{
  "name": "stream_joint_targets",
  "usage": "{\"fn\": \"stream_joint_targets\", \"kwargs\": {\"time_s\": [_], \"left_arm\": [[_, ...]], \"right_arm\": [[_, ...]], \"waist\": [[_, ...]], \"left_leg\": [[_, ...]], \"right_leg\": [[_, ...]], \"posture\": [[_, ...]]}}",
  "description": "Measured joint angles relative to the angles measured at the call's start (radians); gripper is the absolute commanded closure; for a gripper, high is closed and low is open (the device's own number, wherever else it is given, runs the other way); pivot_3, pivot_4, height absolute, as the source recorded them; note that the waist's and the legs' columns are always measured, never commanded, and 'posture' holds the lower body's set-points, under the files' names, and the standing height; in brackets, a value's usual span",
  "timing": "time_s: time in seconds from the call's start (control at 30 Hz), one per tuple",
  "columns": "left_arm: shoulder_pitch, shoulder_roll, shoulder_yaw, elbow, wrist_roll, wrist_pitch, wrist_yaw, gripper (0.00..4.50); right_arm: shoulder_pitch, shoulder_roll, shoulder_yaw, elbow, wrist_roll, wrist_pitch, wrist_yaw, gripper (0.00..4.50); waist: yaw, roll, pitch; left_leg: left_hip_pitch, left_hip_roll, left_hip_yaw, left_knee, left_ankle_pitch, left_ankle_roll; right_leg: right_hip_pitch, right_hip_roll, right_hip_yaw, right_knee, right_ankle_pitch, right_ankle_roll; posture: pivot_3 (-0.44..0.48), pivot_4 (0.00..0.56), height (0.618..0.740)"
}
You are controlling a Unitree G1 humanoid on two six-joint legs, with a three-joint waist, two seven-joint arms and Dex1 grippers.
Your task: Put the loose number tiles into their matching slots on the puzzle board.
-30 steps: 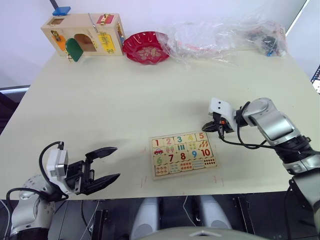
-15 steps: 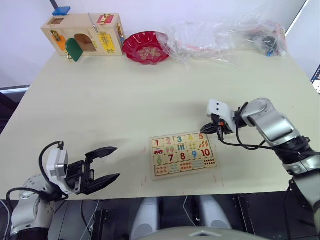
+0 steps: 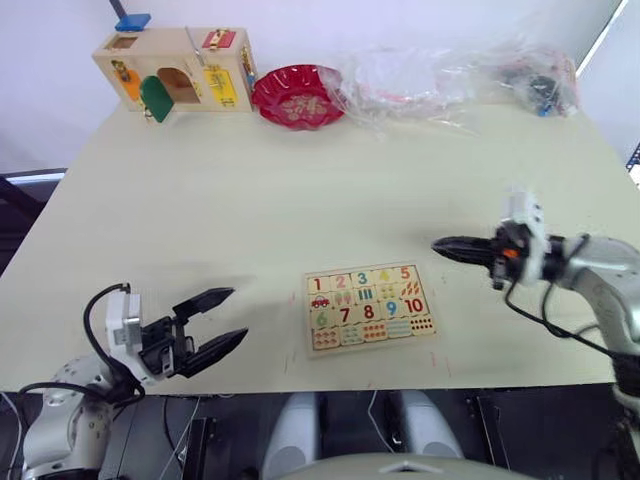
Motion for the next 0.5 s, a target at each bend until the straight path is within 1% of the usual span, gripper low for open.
{"fn": "stream_joint_targets", "kwargs": {"time_s": [0.03, 0.07, 0.1, 0.17, 0.2, 0.23, 0.3, 0.33, 0.43, 0.5], "left_arm": [[0.010, 0.000, 0.003, -0.007, 0.013, 0.008, 0.025, 0.00], [0.030, 0.000, 0.007, -0.011, 0.017, 0.019, 0.049, 0.00], [0.038, 0.000, 0.007, -0.013, 0.020, 0.025, 0.059, 0.00], [0.050, 0.000, 0.005, -0.035, 0.034, 0.044, 0.097, 0.00], [0.055, 0.000, 0.006, -0.042, 0.038, 0.045, 0.105, 0.00], [0.066, 0.003, 0.008, -0.052, 0.055, 0.044, 0.119, 0.00], [0.110, 0.009, 0.013, -0.056, 0.082, 0.044, 0.142, 0.00], [0.130, 0.011, 0.017, -0.054, 0.098, 0.044, 0.155, 0.00], [0.140, 0.020, 0.022, -0.053, 0.135, 0.039, 0.183, 0.00], [0.144, 0.022, 0.027, -0.051, 0.142, 0.038, 0.188, 0.00]], "right_arm": [[0.081, -0.010, -0.042, -0.030, 0.015, -0.001, -0.001, 2.63], [0.152, -0.013, -0.076, -0.053, 0.034, -0.001, -0.002, 2.05], [0.182, -0.013, -0.091, -0.065, 0.043, -0.002, -0.003, 1.60], [0.262, -0.014, -0.165, -0.111, 0.078, -0.016, -0.016, 0.47], [0.290, -0.015, -0.186, -0.125, 0.083, -0.025, -0.017, 0.03], [0.348, -0.014, -0.228, -0.152, 0.093, -0.038, -0.017, 0.03], [0.460, -0.008, -0.304, -0.184, 0.104, -0.059, -0.018, 0.03], [0.507, 0.002, -0.339, -0.188, 0.107, -0.071, -0.020, 0.03], [0.603, 0.029, -0.408, -0.197, 0.113, -0.112, -0.034, 0.03], [0.629, 0.041, -0.414, -0.198, 0.113, -0.128, -0.039, 0.03]], "waist": [[0.004, 0.000, 0.000], [0.006, 0.000, 0.000], [0.004, 0.000, 0.000], [0.003, 0.000, 0.000], [0.003, 0.000, 0.000], [0.005, 0.000, 0.000], [0.006, -0.001, 0.000], [0.006, -0.001, 0.000], [0.006, -0.002, -0.001], [0.005, -0.003, -0.002]], "left_leg": [[0.000, 0.000, 0.000, 0.000, 0.000, 0.000], [0.000, 0.000, 0.000, 0.000, 0.000, 0.000], [0.000, 0.000, 0.001, 0.000, 0.000, 0.000], [0.002, 0.000, 0.003, 0.000, 0.000, 0.000], [0.003, 0.000, 0.002, 0.000, 0.000, 0.000], [0.005, 0.000, 0.003, 0.000, 0.000, 0.000], [0.013, 0.001, 0.004, -0.002, 0.000, 0.000], [0.014, 0.001, 0.005, -0.002, 0.000, 0.000], [0.015, 0.001, 0.006, -0.001, 0.000, 0.000], [0.016, 0.002, 0.007, -0.001, 0.000, 0.000]], "right_leg": [[0.000, 0.000, 0.000, 0.000, 0.000, 0.000], [0.000, 0.000, 0.000, -0.001, 0.000, 0.000], [0.000, 0.000, 0.001, 0.000, 0.000, 0.000], [0.001, 0.001, 0.003, 0.000, 0.000, 0.000], [0.002, 0.001, 0.003, 0.000, 0.000, 0.000], [0.004, 0.002, 0.003, 0.000, 0.000, 0.000], [0.012, 0.002, 0.004, -0.002, -0.001, 0.000], [0.012, 0.002, 0.005, -0.002, -0.001, 0.000], [0.012, 0.002, 0.007, -0.002, -0.003, -0.003], [0.012, 0.003, 0.008, -0.002, -0.003, -0.003]], "posture": [[0.000, 0.150, 0.740], [0.000, 0.150, 0.740], [0.000, 0.150, 0.740], [0.000, 0.150, 0.740], [0.000, 0.150, 0.740], [0.000, 0.150, 0.740], [0.000, 0.150, 0.740], [0.000, 0.150, 0.740], [0.000, 0.150, 0.740], [0.000, 0.150, 0.740]]}}
